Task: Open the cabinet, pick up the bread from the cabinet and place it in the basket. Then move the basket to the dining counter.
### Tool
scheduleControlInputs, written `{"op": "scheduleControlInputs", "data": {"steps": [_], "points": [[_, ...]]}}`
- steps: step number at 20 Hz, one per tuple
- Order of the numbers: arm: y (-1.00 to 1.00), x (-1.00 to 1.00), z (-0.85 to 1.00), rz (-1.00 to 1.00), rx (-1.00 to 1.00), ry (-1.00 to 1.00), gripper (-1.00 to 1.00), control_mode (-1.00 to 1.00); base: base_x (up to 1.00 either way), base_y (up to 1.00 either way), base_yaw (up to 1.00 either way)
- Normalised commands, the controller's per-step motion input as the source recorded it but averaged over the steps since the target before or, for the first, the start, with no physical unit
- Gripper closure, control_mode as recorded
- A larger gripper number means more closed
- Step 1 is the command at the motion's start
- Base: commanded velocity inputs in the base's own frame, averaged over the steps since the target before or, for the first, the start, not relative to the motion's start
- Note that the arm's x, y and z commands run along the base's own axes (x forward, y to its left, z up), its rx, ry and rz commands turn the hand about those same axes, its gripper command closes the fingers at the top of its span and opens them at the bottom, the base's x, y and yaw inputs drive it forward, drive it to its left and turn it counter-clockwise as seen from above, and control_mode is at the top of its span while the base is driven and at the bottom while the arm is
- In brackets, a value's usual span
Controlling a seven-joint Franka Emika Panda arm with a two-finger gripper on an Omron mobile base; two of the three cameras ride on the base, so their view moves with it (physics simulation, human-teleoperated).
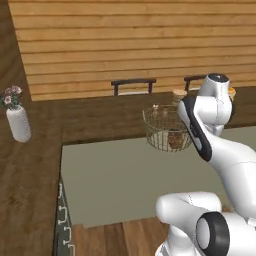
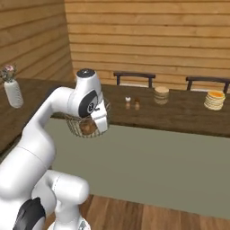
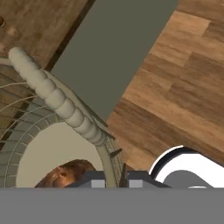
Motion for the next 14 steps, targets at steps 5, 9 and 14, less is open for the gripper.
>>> {"op": "scheduleControlInputs", "data": {"steps": [5,9,14], "points": [[0.00,0.00,0.00,0.00,0.00,0.00,1.00,1.00,0.83,0.20,0.04],[0.00,0.00,0.00,0.00,0.00,0.00,1.00,1.00,1.00,0.00,0.04],[0.00,0.00,0.00,0.00,0.00,0.00,1.00,1.00,0.78,0.10,0.00]]}}
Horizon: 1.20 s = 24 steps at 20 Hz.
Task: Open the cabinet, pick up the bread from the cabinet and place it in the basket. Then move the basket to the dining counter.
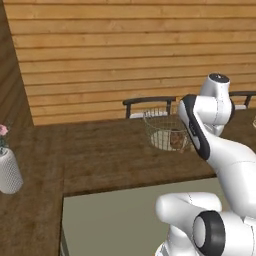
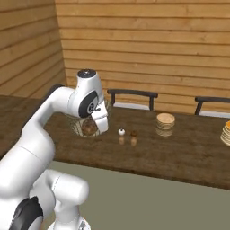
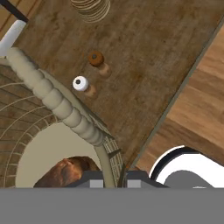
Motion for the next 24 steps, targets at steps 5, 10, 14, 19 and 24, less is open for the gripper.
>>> {"op": "scheduleControlInputs", "data": {"steps": [5,10,14,19,24], "points": [[0.00,0.00,0.00,0.00,0.00,0.00,1.00,1.00,0.31,0.26,0.00],[0.00,0.00,0.00,0.00,0.00,0.00,1.00,1.00,0.26,0.21,0.00],[0.11,0.37,0.00,0.00,0.00,0.00,1.00,-1.00,0.12,0.04,0.00],[0.32,0.80,-0.11,0.00,-0.01,0.02,1.00,-1.00,0.00,0.00,0.00],[0.25,1.00,-0.31,0.00,0.00,0.05,1.00,-1.00,0.00,0.00,0.00]]}}
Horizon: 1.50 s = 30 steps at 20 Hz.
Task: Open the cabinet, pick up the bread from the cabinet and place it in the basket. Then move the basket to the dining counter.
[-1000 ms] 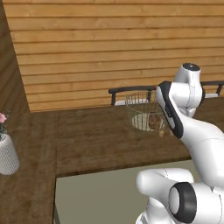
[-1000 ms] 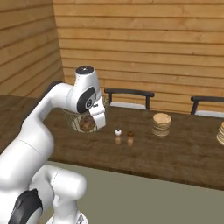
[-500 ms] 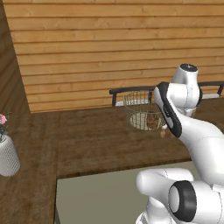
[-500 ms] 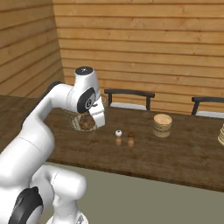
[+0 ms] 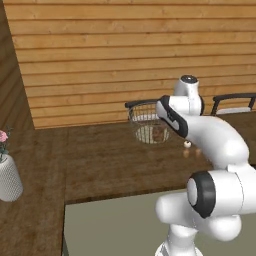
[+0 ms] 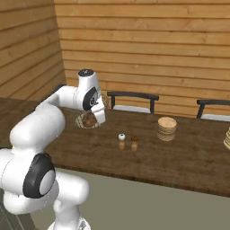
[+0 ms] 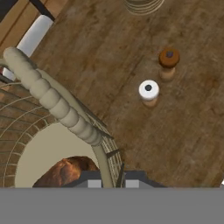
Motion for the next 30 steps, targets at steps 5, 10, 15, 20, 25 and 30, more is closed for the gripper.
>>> {"op": "scheduleControlInputs", "data": {"steps": [5,10,15,20,25,30], "points": [[0.12,0.89,-0.54,0.00,0.00,0.03,1.00,-1.00,0.00,0.00,0.00],[0.00,0.55,-0.66,0.00,0.01,0.00,1.00,-1.00,0.00,0.00,0.00],[-0.01,0.38,-0.61,0.00,0.02,0.00,1.00,-1.00,0.00,0.00,0.00],[-0.02,0.16,-0.53,0.00,0.02,0.00,1.00,-1.00,0.00,0.00,0.00],[0.00,0.17,-0.38,0.00,0.00,0.00,1.00,-1.00,0.00,0.00,0.00],[0.00,0.05,-0.09,0.00,0.00,0.00,-1.00,-1.00,0.00,0.00,0.00]]}}
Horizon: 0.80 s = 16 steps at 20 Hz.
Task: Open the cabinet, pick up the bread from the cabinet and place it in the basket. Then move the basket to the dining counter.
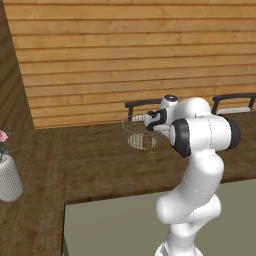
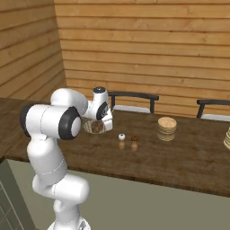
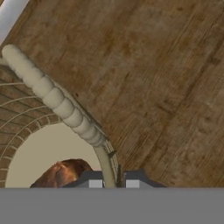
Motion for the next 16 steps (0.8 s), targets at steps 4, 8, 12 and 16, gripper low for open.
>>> {"op": "scheduleControlInputs", "data": {"steps": [4,8,12,16], "points": [[0.00,0.00,0.00,0.00,0.00,0.00,-1.00,-1.00,0.00,0.00,0.00],[-0.01,-0.01,0.19,0.05,0.00,0.00,-1.00,-1.00,0.00,0.00,0.00],[0.00,-0.16,0.69,0.06,0.00,0.00,-1.00,-1.00,0.00,0.00,0.00],[0.00,-0.70,0.85,0.05,0.00,0.00,-1.00,-1.00,0.00,0.00,0.00]]}}
